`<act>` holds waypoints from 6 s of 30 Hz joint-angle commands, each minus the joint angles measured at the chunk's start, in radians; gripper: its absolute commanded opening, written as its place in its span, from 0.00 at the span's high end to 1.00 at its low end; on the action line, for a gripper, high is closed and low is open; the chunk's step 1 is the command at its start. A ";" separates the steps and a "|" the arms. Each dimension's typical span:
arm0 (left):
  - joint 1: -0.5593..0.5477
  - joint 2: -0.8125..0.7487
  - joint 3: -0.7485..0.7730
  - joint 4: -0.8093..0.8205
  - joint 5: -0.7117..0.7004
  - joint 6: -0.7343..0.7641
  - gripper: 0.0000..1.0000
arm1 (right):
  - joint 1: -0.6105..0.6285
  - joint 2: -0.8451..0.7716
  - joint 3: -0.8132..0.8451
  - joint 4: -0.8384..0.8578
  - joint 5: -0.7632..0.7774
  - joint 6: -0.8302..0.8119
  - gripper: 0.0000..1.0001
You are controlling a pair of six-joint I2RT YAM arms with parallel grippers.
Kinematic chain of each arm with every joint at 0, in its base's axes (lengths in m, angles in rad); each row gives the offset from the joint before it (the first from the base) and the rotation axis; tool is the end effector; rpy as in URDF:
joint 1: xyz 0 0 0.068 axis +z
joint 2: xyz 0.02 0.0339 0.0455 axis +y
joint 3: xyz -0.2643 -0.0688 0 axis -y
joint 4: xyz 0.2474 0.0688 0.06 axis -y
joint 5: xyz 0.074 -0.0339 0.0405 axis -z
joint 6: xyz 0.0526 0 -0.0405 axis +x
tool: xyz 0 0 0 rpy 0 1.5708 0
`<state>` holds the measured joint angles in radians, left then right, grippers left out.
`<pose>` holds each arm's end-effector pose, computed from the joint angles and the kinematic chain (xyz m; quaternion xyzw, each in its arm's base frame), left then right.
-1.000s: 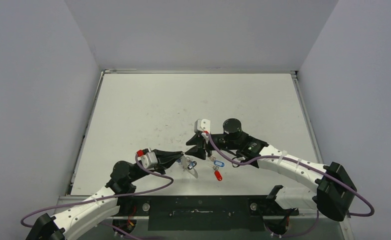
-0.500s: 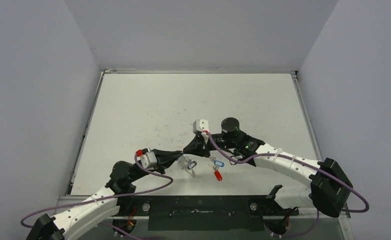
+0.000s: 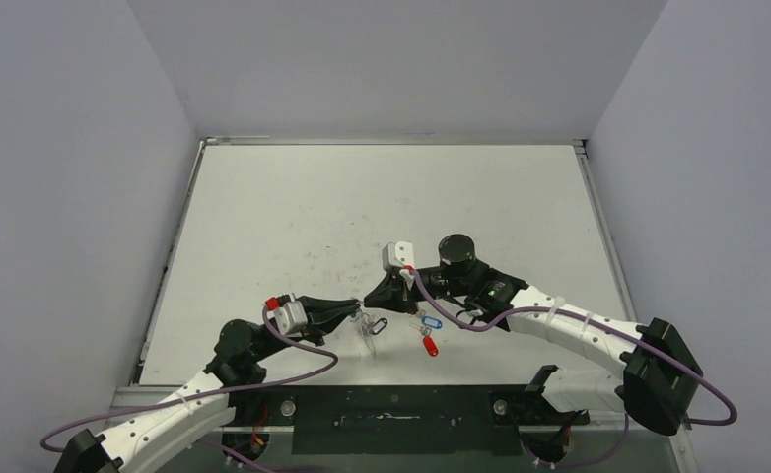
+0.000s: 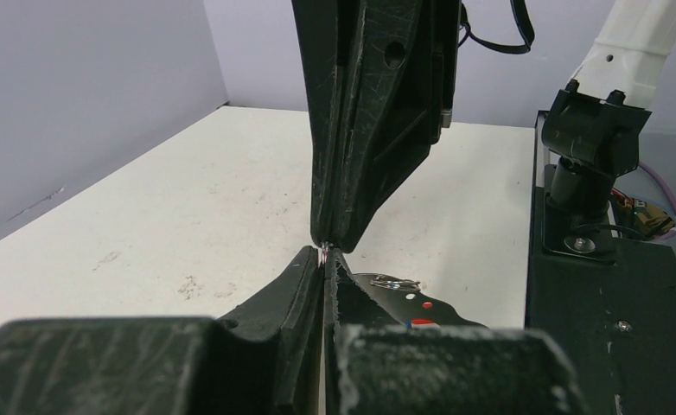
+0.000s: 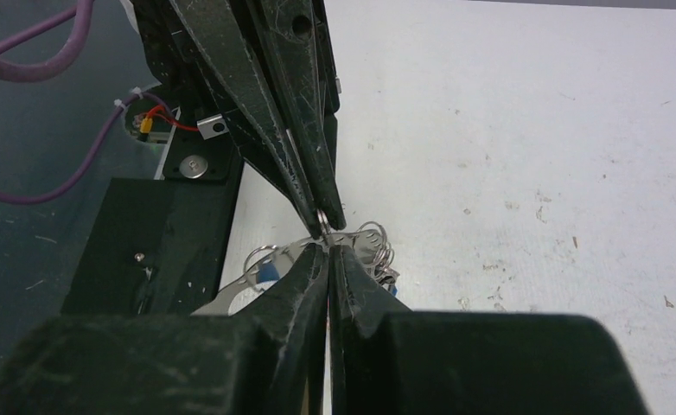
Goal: Put the keys on the keyring
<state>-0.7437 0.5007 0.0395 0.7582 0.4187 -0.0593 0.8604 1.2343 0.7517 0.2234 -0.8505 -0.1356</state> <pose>0.0982 -0.1194 0.2197 0.3526 0.4919 -0.4211 0.6756 0.1557 0.2417 0.2735 -0.5659 0.5141 0.5027 0.4035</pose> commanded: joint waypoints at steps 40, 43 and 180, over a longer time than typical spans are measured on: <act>0.002 -0.028 0.054 0.013 -0.010 0.002 1.00 | 0.025 0.025 0.051 -0.025 -0.006 -0.065 1.00; 0.002 -0.043 0.058 -0.012 -0.022 0.007 0.98 | 0.025 0.005 0.078 -0.122 0.018 -0.090 1.00; 0.000 0.035 0.036 0.009 0.058 0.018 1.00 | -0.009 -0.049 -0.034 0.003 0.041 -0.055 0.64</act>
<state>-0.7391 0.5388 0.0620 0.6731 0.4831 -0.0238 0.8516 1.2003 0.7269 0.1806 -0.7662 -0.1596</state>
